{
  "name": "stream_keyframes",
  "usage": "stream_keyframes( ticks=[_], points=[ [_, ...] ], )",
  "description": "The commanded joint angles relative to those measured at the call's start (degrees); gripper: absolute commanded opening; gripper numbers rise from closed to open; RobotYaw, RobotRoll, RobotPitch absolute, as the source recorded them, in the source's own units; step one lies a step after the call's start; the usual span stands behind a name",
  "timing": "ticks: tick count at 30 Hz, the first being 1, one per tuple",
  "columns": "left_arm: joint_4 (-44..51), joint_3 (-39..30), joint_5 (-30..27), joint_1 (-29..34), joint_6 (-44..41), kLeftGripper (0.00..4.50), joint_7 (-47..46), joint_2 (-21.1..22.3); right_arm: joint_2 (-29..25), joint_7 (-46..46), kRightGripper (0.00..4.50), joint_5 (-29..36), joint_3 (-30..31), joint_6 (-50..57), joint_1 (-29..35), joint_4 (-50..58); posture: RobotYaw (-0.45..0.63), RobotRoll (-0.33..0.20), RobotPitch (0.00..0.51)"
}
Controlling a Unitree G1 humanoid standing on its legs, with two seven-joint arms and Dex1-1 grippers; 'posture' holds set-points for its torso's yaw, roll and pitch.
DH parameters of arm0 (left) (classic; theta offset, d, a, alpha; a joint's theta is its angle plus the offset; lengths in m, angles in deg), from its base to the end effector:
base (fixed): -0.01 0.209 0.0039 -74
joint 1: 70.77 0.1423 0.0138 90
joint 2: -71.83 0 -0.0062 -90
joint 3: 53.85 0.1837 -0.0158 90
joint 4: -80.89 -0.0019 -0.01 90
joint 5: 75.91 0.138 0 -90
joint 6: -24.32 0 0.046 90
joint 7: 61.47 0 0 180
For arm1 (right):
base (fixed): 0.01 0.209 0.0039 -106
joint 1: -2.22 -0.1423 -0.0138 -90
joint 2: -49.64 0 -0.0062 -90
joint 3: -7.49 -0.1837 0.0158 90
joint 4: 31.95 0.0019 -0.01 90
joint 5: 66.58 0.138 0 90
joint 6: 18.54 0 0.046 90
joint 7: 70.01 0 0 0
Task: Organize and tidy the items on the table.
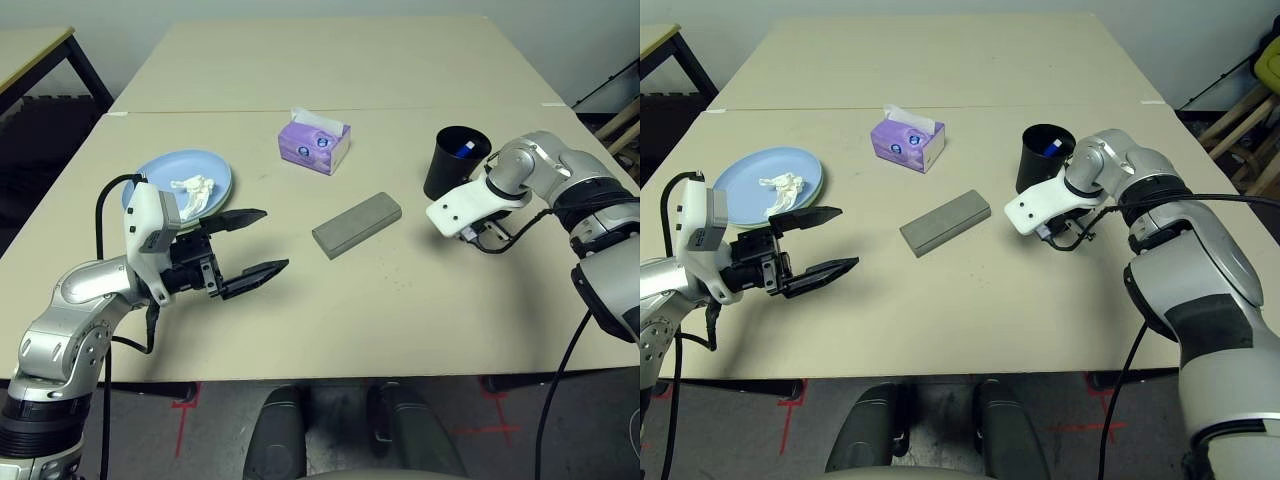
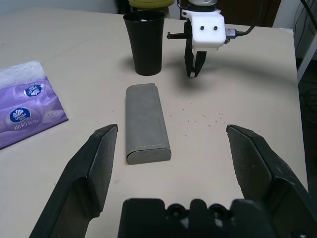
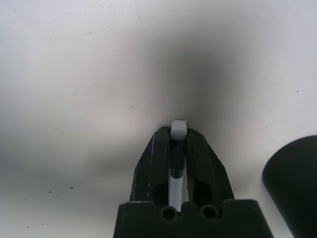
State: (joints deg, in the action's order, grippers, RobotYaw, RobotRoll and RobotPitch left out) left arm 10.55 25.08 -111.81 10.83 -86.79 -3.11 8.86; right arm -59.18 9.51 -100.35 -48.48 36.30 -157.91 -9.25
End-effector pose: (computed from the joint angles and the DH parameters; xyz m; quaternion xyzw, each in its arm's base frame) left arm 0.2123 0.2575 0.1817 0.1124 -0.0301 -0.5138 0.8500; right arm 0.3622 -0.2051 0.2120 -0.6366 0.2848 0.5787 0.4228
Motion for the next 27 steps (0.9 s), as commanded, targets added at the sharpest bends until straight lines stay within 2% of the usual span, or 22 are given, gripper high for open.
stream_keyframes(
  ticks=[1,5,10,18,23,27],
  points=[
    [-0.1,0.8,0.1,-0.4,-0.5,4.5,0.5,0.5,-0.8,3.6,0.29,2.0,-1.2,0.9,2.1,0.5,0.11,0.0,0.153],
    [-0.4,1.0,0.2,-0.7,-0.4,4.5,0.6,0.4,-1.0,7.8,0.29,5.8,-3.9,3.3,2.2,3.0,0.11,0.0,0.151],
    [-0.8,1.3,0.3,-1.3,-0.4,4.5,0.6,0.3,-2.1,13.0,0.29,15.2,-6.7,11.2,2.7,9.3,0.09,0.0,0.146],
    [-2.0,2.3,0.6,-2.9,-0.2,4.5,0.9,-0.1,-9.7,13.0,0.29,38.5,-4.1,35.0,7.2,31.1,0.08,0.0,0.14],
    [-2.8,2.7,0.8,-3.7,0.1,4.5,1.4,-0.1,-11.2,13.0,0.29,47.3,-9.5,49.4,10.1,42.0,0.06,0.0,0.136],
    [-3.7,3.0,1.1,-4.3,0.5,4.5,1.7,-0.2,-9.1,10.4,0.29,51.8,-16.7,57.7,10.9,47.1,0.07,0.0,0.13]
  ],
)
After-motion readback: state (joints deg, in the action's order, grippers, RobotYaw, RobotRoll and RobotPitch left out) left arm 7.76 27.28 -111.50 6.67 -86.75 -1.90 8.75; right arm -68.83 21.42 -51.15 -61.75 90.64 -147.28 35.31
